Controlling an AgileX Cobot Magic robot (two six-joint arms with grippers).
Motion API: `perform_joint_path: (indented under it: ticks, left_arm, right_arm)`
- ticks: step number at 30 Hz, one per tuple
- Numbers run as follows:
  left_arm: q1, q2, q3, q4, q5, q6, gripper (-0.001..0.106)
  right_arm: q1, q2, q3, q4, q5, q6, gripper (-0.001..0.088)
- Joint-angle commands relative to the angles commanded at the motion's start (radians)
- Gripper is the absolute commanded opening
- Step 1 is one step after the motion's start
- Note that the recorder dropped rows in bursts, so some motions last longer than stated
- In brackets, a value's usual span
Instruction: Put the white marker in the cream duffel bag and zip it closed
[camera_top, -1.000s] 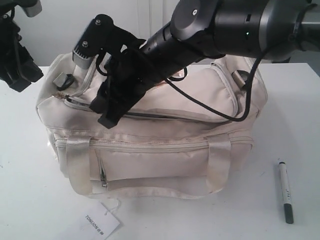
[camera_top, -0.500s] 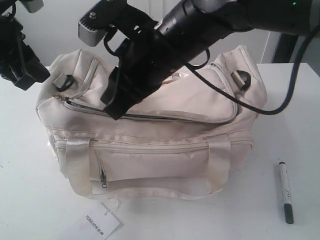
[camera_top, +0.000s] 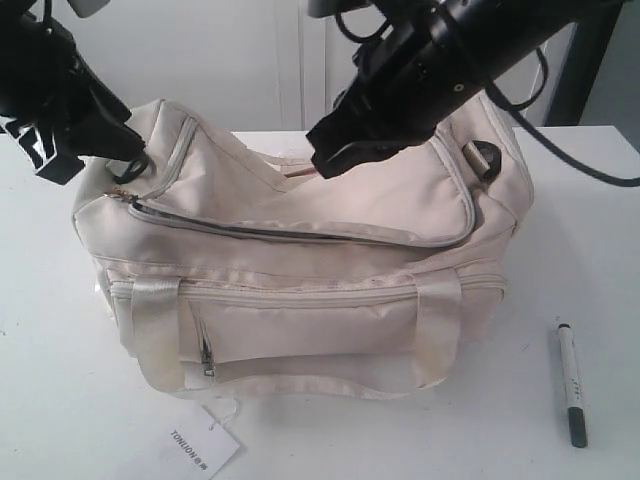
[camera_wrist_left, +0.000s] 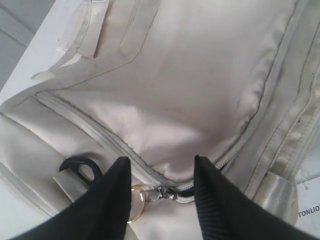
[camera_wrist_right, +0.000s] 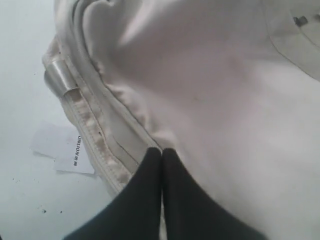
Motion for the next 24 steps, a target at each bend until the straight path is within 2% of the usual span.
perform_joint_path:
  ticks: [7, 13, 24]
  left_arm:
    - [0.000, 0.000, 0.000, -0.004, 0.002, 0.065, 0.045]
    - [0.000, 0.000, 0.000, -0.004, 0.002, 0.098, 0.045]
    - [0.000, 0.000, 0.000, -0.141, 0.012, 0.390, 0.045]
  right_arm:
    - [-0.059, 0.000, 0.000, -0.004, -0.007, -0.002, 0.0000]
    - [-0.059, 0.000, 0.000, -0.082, -0.018, -0.010, 0.0000]
    - [-0.059, 0.000, 0.000, -0.172, -0.011, -0.008, 0.0000]
